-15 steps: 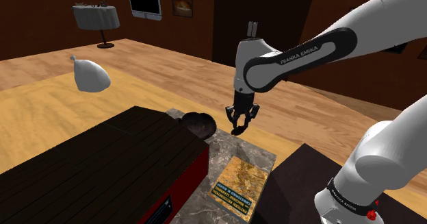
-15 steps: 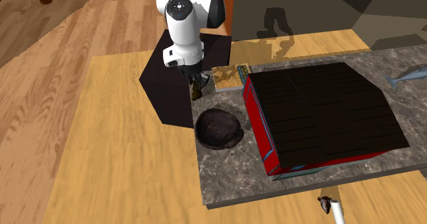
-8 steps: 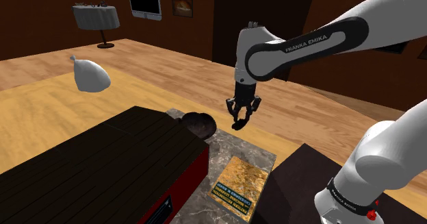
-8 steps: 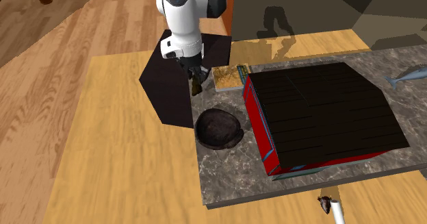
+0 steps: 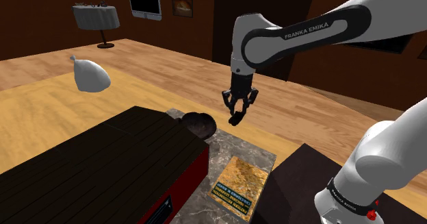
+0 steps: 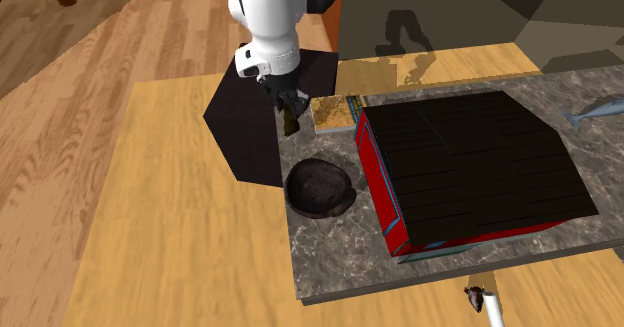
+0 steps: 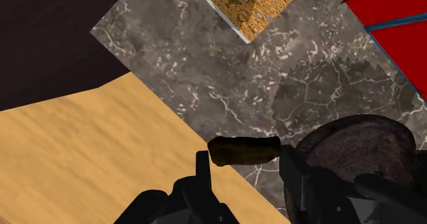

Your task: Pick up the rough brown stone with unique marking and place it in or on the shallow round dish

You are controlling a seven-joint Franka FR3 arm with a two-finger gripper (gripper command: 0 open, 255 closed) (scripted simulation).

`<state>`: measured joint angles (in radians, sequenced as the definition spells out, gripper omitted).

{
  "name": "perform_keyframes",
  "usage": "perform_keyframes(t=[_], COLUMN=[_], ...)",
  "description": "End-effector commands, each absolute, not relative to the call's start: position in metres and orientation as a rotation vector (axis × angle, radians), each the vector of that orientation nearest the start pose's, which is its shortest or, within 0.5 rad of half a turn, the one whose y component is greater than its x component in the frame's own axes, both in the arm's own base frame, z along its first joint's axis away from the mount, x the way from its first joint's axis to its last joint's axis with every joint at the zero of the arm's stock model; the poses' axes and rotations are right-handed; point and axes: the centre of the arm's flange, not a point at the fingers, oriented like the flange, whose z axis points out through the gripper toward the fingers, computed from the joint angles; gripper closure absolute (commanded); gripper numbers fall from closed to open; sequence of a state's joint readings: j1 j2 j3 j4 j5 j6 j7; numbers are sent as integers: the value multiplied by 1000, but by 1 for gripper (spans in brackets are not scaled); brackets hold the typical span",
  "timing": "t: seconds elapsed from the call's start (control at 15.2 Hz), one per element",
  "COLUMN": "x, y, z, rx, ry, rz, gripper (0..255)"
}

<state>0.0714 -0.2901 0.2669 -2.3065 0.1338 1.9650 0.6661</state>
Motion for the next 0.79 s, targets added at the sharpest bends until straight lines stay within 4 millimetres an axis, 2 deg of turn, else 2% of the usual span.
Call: perform_keyframes(t=[0.0, 0.73], x=[442, 553], y=[176, 275], z=[455, 466], rx=[-3065, -3065], ry=[616, 616], rz=[117, 117], gripper=[255, 255])
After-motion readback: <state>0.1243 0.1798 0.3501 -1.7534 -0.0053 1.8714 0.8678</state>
